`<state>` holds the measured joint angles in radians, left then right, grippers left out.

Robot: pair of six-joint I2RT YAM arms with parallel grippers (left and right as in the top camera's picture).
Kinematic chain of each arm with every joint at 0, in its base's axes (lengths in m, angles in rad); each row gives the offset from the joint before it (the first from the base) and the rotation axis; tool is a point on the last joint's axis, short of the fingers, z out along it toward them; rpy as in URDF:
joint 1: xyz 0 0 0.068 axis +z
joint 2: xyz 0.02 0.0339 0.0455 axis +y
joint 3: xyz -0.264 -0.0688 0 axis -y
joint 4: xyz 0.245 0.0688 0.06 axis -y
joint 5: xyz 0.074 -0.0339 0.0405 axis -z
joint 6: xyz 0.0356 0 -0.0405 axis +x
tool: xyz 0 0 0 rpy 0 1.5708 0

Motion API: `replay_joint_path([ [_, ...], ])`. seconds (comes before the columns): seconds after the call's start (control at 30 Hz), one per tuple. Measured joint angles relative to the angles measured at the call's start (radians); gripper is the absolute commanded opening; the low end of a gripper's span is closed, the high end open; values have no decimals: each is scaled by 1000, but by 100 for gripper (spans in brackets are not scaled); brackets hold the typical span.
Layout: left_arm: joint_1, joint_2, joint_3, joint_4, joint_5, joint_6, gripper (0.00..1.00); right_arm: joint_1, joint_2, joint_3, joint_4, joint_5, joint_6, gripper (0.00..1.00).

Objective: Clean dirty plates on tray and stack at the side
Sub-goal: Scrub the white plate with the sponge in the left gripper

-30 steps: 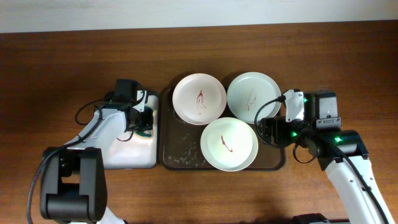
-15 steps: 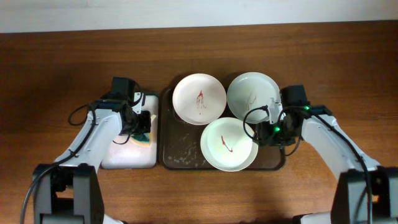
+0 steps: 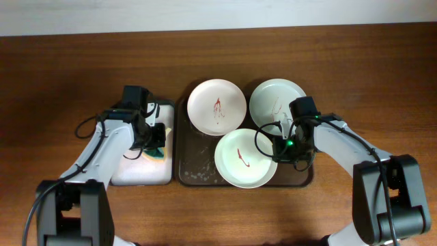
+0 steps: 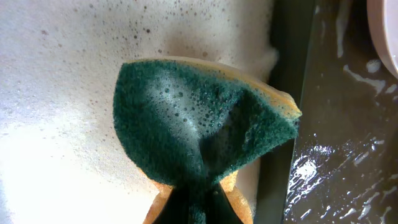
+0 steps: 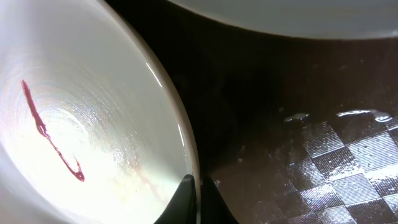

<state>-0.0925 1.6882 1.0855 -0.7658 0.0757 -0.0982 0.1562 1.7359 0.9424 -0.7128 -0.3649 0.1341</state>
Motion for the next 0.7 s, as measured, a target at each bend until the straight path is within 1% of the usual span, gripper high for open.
replay_joint_path([
  [0.23, 0, -89, 0, 14, 4, 0, 0, 0, 0, 0, 0, 0, 9, 4],
  [0.3, -5, -90, -1, 49, 105, -8, 0, 0, 0, 0, 0, 0, 10, 4],
  [0.33, -21, -90, 0, 96, 186, -32, 0, 0, 0, 0, 0, 0, 12, 4],
  [0.37, -61, -90, 1, 159, 236, -85, 0, 1, 0, 0, 0, 0, 12, 4],
  [0.4, -130, -90, 4, 237, 275, -146, 0, 2, 0, 1, 0, 0, 12, 4],
  [0.47, -250, -90, 5, 347, 279, -255, 0, 2, 0, 2, 0, 0, 13, 4],
  [0.5, -327, -89, 6, 374, 256, -348, 0, 2, 0, 2, 0, 0, 12, 4],
  [0.57, -417, -73, 6, 429, 224, -489, 0, 2, 0, 2, 0, 0, 12, 4],
  [0.6, -470, -35, 6, 446, 216, -571, 0, 2, 0, 2, 0, 0, 12, 4],
  [0.63, -502, 0, 6, 456, 208, -625, 0, 2, 0, 2, 0, 0, 13, 4],
  [0.7, -538, 46, 7, 466, 200, -694, 0, 2, 0, 2, 0, 0, 13, 4],
])
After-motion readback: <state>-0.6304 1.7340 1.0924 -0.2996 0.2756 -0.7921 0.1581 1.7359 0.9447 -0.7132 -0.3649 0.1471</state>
